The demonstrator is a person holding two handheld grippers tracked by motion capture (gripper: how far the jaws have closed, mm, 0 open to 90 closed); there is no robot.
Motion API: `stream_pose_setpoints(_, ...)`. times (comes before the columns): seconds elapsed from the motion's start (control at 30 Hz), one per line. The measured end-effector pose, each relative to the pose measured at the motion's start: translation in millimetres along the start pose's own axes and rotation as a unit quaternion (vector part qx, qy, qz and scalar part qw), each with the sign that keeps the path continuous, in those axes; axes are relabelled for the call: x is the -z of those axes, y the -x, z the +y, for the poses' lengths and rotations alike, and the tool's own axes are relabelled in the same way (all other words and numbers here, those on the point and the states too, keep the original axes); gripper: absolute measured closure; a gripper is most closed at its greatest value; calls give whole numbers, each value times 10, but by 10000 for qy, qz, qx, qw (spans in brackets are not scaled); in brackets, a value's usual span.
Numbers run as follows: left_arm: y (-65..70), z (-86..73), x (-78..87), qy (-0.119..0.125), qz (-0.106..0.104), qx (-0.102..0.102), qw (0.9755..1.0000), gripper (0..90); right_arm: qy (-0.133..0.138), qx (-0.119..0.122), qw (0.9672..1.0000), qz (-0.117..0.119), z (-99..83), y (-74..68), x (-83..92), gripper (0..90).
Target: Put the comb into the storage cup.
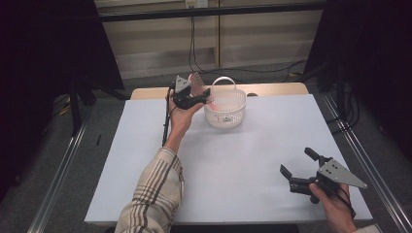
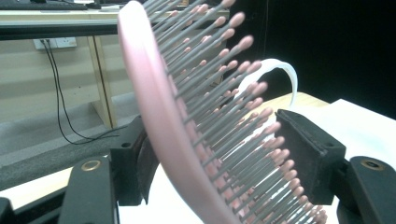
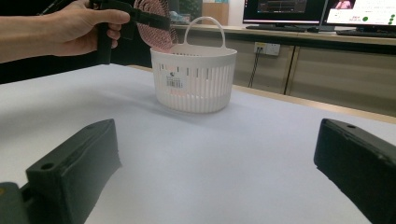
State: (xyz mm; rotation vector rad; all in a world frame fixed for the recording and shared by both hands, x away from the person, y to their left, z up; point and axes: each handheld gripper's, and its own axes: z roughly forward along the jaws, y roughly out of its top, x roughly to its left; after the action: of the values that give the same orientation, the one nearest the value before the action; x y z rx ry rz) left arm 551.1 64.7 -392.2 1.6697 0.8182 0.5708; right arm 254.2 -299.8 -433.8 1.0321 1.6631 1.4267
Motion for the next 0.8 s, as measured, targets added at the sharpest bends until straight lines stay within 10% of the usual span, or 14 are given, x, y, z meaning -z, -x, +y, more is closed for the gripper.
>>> stream_pose_setpoints(0.8,81,12,-28,-58,48,130,9999,39,-14,-16,10000,-1,-6,-1,-3,0)
